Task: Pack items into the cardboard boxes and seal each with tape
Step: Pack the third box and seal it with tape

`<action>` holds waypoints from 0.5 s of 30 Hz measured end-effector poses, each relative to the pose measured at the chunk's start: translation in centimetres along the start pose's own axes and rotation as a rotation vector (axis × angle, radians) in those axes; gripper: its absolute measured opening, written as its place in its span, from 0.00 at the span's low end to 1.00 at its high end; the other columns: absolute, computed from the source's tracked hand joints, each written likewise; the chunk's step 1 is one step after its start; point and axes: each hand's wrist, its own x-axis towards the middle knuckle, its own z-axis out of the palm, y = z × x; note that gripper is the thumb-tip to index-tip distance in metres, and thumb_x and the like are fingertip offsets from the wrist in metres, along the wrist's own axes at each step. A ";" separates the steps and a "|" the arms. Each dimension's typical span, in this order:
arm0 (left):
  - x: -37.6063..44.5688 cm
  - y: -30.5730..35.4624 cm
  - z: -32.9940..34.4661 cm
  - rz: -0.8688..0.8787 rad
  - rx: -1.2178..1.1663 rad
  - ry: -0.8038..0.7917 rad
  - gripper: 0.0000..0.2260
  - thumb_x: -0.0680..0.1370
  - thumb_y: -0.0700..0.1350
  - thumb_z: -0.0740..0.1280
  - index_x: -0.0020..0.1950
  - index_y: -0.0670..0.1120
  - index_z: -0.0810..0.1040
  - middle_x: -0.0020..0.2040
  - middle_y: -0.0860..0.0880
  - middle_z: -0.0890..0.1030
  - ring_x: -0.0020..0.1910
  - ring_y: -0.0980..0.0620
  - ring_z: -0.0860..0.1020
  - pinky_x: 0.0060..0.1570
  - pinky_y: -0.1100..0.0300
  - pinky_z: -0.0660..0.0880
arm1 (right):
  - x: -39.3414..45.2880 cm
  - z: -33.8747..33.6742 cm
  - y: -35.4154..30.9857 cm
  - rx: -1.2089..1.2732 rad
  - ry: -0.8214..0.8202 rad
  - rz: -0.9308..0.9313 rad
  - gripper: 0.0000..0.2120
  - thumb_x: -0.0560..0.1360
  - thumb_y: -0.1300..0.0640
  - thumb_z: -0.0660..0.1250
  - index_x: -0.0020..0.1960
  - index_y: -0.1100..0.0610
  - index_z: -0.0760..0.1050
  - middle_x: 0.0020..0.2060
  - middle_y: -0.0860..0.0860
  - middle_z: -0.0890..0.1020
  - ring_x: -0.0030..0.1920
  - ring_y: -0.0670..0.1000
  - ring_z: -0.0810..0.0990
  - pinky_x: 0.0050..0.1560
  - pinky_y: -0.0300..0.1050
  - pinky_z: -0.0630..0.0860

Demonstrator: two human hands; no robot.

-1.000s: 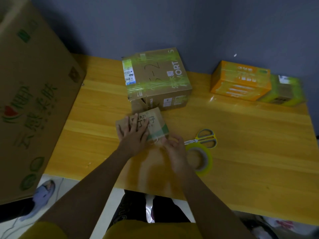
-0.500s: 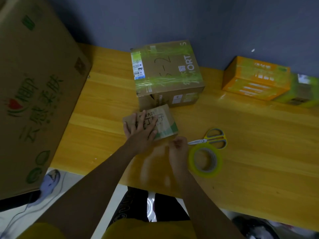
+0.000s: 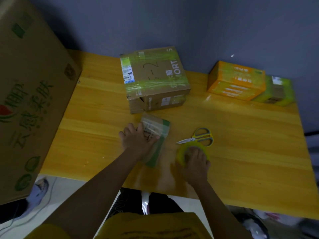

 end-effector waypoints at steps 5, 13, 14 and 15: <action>-1.9 1.8 -0.8 0.191 0.037 0.228 0.21 0.81 0.57 0.51 0.67 0.44 0.63 0.63 0.42 0.66 0.61 0.42 0.66 0.61 0.47 0.62 | 0.0 -1.2 3.0 -0.242 -0.282 -0.240 0.26 0.72 0.47 0.60 0.68 0.54 0.70 0.65 0.54 0.74 0.65 0.56 0.72 0.64 0.55 0.61; -3.5 7.4 -3.4 0.672 -0.730 -0.079 0.19 0.84 0.45 0.53 0.75 0.44 0.63 0.75 0.47 0.63 0.73 0.49 0.63 0.68 0.61 0.60 | -0.3 -7.1 2.5 0.443 0.039 -0.365 0.20 0.73 0.54 0.66 0.60 0.66 0.76 0.54 0.60 0.79 0.54 0.55 0.76 0.51 0.36 0.65; -3.9 7.7 -3.9 0.677 -0.809 -0.002 0.18 0.84 0.45 0.53 0.74 0.43 0.67 0.73 0.46 0.67 0.70 0.50 0.66 0.65 0.64 0.62 | -0.4 -7.7 2.1 0.489 0.076 -0.369 0.18 0.72 0.55 0.66 0.59 0.65 0.76 0.51 0.56 0.78 0.52 0.52 0.75 0.49 0.35 0.64; -4.3 8.0 -4.5 0.684 -0.830 0.100 0.17 0.84 0.45 0.54 0.71 0.42 0.70 0.70 0.47 0.70 0.67 0.51 0.69 0.63 0.65 0.64 | -0.5 -8.1 1.7 0.536 0.100 -0.369 0.17 0.73 0.55 0.66 0.58 0.64 0.76 0.50 0.52 0.76 0.51 0.50 0.73 0.48 0.36 0.64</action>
